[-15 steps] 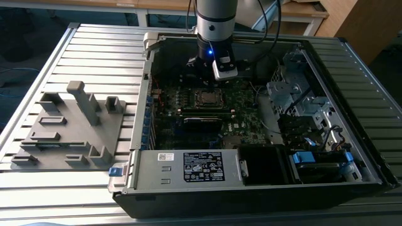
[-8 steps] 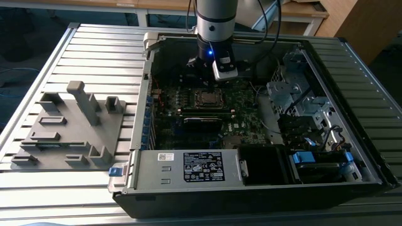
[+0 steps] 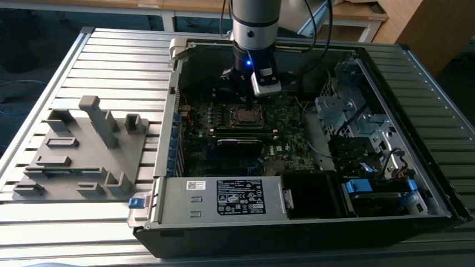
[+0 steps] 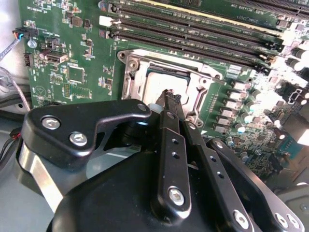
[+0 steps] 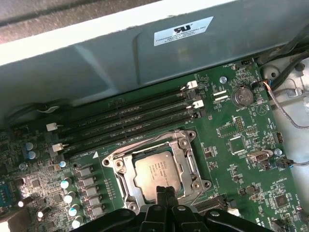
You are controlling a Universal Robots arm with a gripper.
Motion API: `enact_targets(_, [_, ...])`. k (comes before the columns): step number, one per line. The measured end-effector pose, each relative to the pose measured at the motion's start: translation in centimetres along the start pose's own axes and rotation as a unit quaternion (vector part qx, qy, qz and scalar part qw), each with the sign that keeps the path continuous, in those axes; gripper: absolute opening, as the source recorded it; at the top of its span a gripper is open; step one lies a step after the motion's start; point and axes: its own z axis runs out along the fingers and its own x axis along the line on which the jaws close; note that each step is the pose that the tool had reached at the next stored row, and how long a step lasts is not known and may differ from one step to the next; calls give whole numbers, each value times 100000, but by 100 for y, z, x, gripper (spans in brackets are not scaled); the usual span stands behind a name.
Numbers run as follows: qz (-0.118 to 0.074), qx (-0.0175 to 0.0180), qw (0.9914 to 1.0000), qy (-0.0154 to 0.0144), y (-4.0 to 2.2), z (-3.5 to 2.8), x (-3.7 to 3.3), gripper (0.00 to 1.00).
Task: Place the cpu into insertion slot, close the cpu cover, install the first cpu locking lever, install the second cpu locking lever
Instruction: 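Install the second cpu locking lever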
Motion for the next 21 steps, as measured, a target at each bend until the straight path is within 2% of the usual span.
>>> enact_targets(21, [7, -3, 100000, 0, -75, -1, -24, 11])
